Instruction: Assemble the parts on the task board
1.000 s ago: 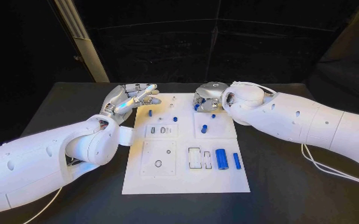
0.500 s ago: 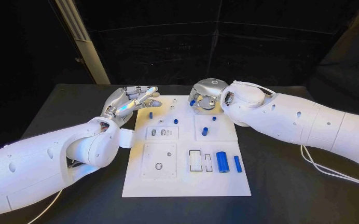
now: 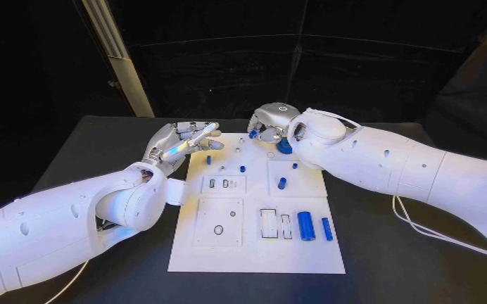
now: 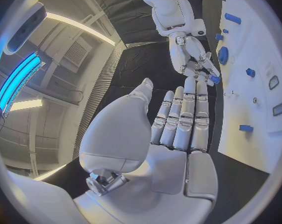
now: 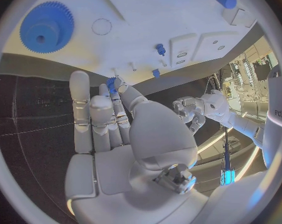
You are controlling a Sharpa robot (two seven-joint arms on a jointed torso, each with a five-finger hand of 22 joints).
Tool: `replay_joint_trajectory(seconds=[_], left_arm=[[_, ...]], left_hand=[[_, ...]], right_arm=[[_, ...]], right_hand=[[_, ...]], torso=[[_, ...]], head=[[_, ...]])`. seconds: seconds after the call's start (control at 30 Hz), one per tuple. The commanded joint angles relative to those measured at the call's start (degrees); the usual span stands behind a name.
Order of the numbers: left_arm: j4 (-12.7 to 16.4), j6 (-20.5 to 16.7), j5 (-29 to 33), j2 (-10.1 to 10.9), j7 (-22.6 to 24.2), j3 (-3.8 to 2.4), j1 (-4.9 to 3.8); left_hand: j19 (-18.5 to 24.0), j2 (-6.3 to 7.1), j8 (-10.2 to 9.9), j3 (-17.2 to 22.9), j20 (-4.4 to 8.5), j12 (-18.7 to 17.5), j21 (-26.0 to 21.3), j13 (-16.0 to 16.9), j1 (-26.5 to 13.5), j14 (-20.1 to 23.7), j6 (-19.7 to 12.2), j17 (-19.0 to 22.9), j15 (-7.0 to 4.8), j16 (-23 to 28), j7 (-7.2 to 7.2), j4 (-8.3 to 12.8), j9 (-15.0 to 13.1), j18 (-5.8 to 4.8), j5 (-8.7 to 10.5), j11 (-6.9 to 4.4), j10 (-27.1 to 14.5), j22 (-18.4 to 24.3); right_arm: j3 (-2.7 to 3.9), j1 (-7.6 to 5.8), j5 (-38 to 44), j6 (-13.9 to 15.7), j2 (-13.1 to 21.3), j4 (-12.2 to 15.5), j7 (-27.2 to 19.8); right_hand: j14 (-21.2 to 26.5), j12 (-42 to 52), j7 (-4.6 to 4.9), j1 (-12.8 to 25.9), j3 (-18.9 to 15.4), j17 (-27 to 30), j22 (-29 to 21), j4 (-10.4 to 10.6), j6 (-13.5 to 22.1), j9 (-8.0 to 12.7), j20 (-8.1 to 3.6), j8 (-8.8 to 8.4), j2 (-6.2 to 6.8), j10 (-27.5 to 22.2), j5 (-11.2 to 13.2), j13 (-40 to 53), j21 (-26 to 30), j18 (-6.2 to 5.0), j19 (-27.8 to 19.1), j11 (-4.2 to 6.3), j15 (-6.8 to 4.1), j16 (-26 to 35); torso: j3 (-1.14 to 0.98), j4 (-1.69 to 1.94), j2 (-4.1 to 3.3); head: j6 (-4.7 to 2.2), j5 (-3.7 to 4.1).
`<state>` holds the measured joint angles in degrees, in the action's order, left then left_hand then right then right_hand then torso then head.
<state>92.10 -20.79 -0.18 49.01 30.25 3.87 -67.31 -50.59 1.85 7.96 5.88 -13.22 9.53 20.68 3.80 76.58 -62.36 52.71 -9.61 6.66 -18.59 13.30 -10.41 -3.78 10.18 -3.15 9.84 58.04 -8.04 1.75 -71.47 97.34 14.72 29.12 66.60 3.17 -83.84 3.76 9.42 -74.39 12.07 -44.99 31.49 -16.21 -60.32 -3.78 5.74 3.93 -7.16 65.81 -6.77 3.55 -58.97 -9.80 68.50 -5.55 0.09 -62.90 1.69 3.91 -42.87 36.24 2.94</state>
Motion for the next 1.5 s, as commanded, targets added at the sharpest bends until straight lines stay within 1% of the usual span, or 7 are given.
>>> replay_joint_trajectory(seconds=[0.03,0.27,0.53,0.6,1.17,1.3,1.5], left_arm=[[-0.07,1.19,-0.52,-0.15,0.06,-0.01,-0.07],[0.02,1.21,-0.52,-0.37,0.18,-0.01,-0.1],[0.17,1.21,-0.53,-0.54,0.27,-0.02,-0.14],[0.25,1.15,-0.53,-0.52,0.35,-0.02,-0.17],[0.36,1.69,-0.53,-0.6,0.01,-0.03,-0.4],[0.32,1.84,-0.53,-0.62,-0.09,-0.03,-0.44],[0.29,1.99,-0.53,-0.66,-0.14,-0.03,-0.49]], left_hand=[[-0.29,-0.61,-0.33,0.01,0.06,-0.15,0.05,-0.08,-0.05,-0.14,-0.26,-0.1,0.11,-0.02,0.25,0.48,0.05,0.31,0.12,0.2,-0.35,0.11],[-0.29,-0.61,-0.33,0.01,0.06,-0.15,0.05,-0.08,-0.05,-0.14,-0.26,-0.1,0.11,-0.02,0.25,0.48,0.05,0.31,0.12,0.2,-0.35,0.11],[-0.29,-0.63,-0.34,0.01,0.05,-0.17,0.05,-0.07,-0.02,-0.13,-0.27,-0.11,0.12,-0.02,0.25,0.51,0.05,0.31,0.12,0.2,-0.36,0.12],[-0.29,-0.63,-0.34,0.01,0.05,-0.17,0.05,-0.07,-0.02,-0.13,-0.27,-0.11,0.12,-0.02,0.25,0.51,0.05,0.31,0.12,0.2,-0.36,0.12],[-0.3,-0.67,-0.36,0.03,0.05,-0.19,0.04,-0.07,0.02,-0.13,-0.27,-0.14,0.12,-0.01,0.24,0.56,0.04,0.31,0.12,0.19,-0.37,0.13],[-0.3,-0.69,-0.37,0.03,0.05,-0.2,0.03,-0.06,0.03,-0.12,-0.27,-0.14,0.12,-0.01,0.23,0.57,0.03,0.31,0.12,0.19,-0.37,0.14],[-0.3,-0.69,-0.37,0.03,0.05,-0.2,0.03,-0.06,0.03,-0.12,-0.27,-0.14,0.12,-0.01,0.23,0.57,0.03,0.31,0.12,0.19,-0.37,0.14]], right_arm=[[0.05,-0.24,-0.35,0.73,-0.89,-1.12,0.78],[0.04,-0.38,-0.36,0.14,-2.56,-2.65,0.88],[0.04,-0.42,-0.36,-1.02,-3.73,-3.67,0.92],[0.04,-0.42,-0.36,-1.3,-3.99,-3.92,0.94],[0.04,-0.42,-0.35,-2.34,-5.46,-5.94,1.13],[0.03,-0.42,-0.35,-2.52,-5.74,-6.27,1.13],[0.03,-0.42,-0.35,-2.13,-6.08,-6.75,0.75]], right_hand=[[-0.2,-0.29,0.22,0.54,0.29,-0.11,0.11,-0.01,0.26,0.02,0.09,-0.31,0.02,-0.26,0.25,0.0,-0.29,0.05,-0.16,-0.02,0.08,-0.27],[-0.17,-0.29,0.21,0.7,0.62,-0.14,0.17,0.01,0.33,0.02,0.13,-0.3,0.15,-0.38,0.42,0.0,-0.39,0.06,-0.22,-0.06,0.09,-0.37],[-0.18,-0.27,0.19,0.9,1.01,-0.53,0.38,0.04,0.37,0.01,0.16,-0.28,0.29,-0.46,0.55,0.01,-0.59,0.08,-0.25,-0.07,0.11,-0.7],[-0.18,-0.27,0.19,0.9,1.01,-0.53,0.38,0.04,0.37,0.01,0.16,-0.28,0.29,-0.46,0.55,0.01,-0.59,0.08,-0.25,-0.07,0.11,-0.7],[-0.1,-0.29,0.28,1.47,2.02,-0.7,0.61,0.07,0.81,0.03,0.26,-0.34,0.97,-0.9,0.63,0.0,-0.96,0.08,-0.46,-0.18,0.21,-1.08],[0.17,-0.38,0.42,2.07,2.97,-0.19,0.37,0.16,1.61,0.09,0.44,-0.41,1.77,-2.06,0.71,-0.06,-1.0,0.04,-0.95,-0.41,0.41,-0.97],[1.26,-0.35,1.57,2.8,3.64,3.11,-2.09,0.35,5.26,0.23,1.34,-0.51,3.86,-6.64,0.82,-0.06,0.22,-0.31,-2.76,-1.55,1.3,0.99]], torso=[[0.12,0.3,-0.31],[0.33,0.66,-0.83],[0.6,0.98,-1.24],[0.6,0.85,-1.26],[0.65,0.84,-1.41],[0.64,0.77,-1.42],[0.66,0.76,-1.47]], head=[[-0.15,0.14],[-0.39,0.82],[-0.4,0.94],[-0.47,0.81],[0.23,0.27],[0.29,0.17],[0.25,0.16]])
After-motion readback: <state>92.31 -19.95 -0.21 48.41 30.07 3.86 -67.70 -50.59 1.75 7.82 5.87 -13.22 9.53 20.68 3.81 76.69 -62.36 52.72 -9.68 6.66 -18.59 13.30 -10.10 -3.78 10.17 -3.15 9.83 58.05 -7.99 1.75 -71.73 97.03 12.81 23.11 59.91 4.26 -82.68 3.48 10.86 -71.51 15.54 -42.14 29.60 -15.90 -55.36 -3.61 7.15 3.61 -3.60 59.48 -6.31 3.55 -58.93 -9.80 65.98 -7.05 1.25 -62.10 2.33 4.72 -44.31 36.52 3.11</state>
